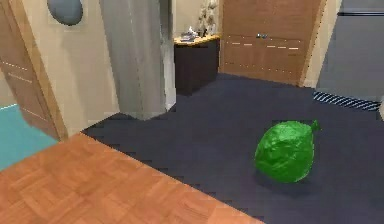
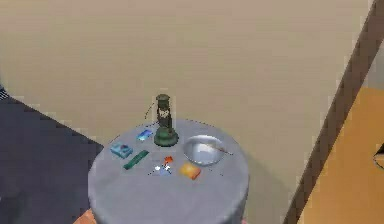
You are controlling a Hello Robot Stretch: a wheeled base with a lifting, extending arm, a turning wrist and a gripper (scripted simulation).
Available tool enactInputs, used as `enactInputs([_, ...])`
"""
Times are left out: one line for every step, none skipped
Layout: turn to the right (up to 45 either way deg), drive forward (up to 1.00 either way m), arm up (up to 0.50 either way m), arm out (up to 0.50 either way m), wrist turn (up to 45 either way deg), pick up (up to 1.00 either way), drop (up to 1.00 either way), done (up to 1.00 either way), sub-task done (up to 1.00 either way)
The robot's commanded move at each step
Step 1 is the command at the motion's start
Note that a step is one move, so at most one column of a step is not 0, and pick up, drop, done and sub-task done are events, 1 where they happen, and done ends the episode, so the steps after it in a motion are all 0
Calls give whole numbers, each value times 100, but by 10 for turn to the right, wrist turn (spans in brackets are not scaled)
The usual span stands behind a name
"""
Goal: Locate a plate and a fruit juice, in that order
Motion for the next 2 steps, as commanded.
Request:
enactInputs([0,100,0,0,0,0,0,0,0])
enactInputs([30,0,0,0,0,0,0,0,0])
